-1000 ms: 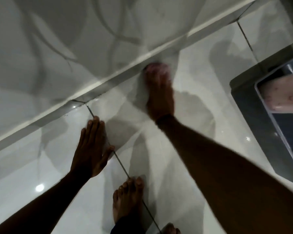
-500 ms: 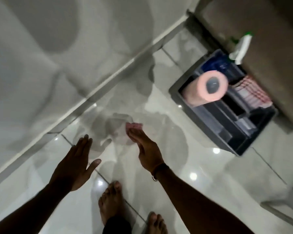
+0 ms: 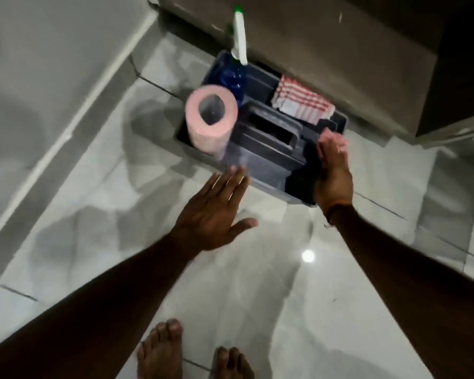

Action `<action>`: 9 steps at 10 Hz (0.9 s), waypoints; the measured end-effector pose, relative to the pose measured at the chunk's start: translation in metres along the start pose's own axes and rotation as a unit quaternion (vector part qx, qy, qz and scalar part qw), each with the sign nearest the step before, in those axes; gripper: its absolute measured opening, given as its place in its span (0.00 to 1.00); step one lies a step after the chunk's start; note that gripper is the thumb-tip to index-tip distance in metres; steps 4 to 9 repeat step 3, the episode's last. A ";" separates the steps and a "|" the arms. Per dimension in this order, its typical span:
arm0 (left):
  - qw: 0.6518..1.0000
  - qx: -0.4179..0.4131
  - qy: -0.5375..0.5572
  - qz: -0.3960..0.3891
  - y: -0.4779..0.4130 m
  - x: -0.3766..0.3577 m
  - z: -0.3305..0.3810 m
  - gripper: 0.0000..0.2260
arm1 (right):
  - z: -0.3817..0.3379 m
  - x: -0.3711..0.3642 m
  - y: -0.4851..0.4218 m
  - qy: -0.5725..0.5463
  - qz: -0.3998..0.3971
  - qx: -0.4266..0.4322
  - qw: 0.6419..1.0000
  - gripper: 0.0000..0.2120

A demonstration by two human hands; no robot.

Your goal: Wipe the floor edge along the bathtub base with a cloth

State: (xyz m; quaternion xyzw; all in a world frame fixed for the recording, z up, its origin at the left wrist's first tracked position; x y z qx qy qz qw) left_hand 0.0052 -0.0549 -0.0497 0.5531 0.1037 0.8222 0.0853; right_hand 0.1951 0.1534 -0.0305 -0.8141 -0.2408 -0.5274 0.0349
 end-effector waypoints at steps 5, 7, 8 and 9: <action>0.998 0.023 -0.031 -0.045 -0.033 -0.021 -0.006 0.44 | -0.007 -0.046 -0.034 0.109 -0.091 -0.046 0.989 0.49; 0.998 0.023 -0.031 -0.045 -0.033 -0.021 -0.006 0.44 | -0.007 -0.046 -0.034 0.109 -0.091 -0.046 0.989 0.49; 0.998 0.023 -0.031 -0.045 -0.033 -0.021 -0.006 0.44 | -0.007 -0.046 -0.034 0.109 -0.091 -0.046 0.989 0.49; 0.998 0.023 -0.031 -0.045 -0.033 -0.021 -0.006 0.44 | -0.007 -0.046 -0.034 0.109 -0.091 -0.046 0.989 0.49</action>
Point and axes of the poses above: each hand's wrist, its own y-axis away from the middle knuckle, its own x-axis out of the back of the hand, z = x × y, the point moved 1 cm from there along -y, towards the middle knuckle, and after that the axes turned 4 degrees about -z, right-handed, at the moved point
